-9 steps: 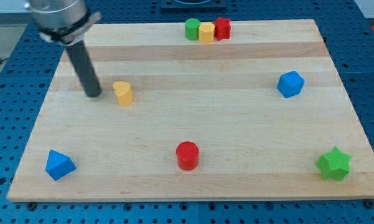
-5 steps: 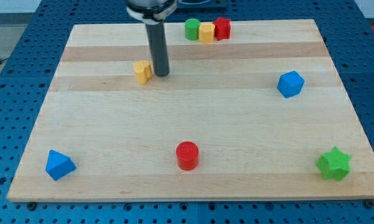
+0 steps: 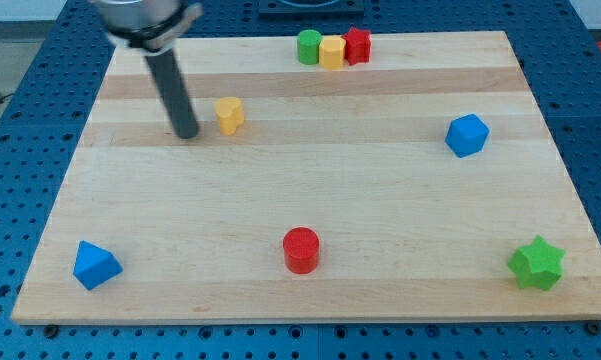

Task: Push the yellow hexagon into the green circle

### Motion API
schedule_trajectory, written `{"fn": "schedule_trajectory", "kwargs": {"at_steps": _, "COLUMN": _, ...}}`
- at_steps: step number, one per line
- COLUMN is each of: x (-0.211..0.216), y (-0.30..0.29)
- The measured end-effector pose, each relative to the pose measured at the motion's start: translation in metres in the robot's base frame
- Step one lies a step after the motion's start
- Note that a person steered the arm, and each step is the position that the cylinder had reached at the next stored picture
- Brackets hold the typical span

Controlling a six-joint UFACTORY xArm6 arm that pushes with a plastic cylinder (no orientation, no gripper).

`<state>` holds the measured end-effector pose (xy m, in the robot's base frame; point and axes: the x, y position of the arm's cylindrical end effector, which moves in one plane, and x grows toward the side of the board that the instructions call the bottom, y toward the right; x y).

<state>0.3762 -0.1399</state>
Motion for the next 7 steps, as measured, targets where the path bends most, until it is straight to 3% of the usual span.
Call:
{"fn": "schedule_trajectory", "kwargs": {"at_steps": 2, "x": -0.081, "y": 0.118}}
{"fn": "schedule_trajectory", "kwargs": {"at_steps": 4, "x": -0.043, "y": 0.119}}
{"fn": "schedule_trajectory", "kwargs": {"at_steps": 7, "x": -0.038, "y": 0.178}}
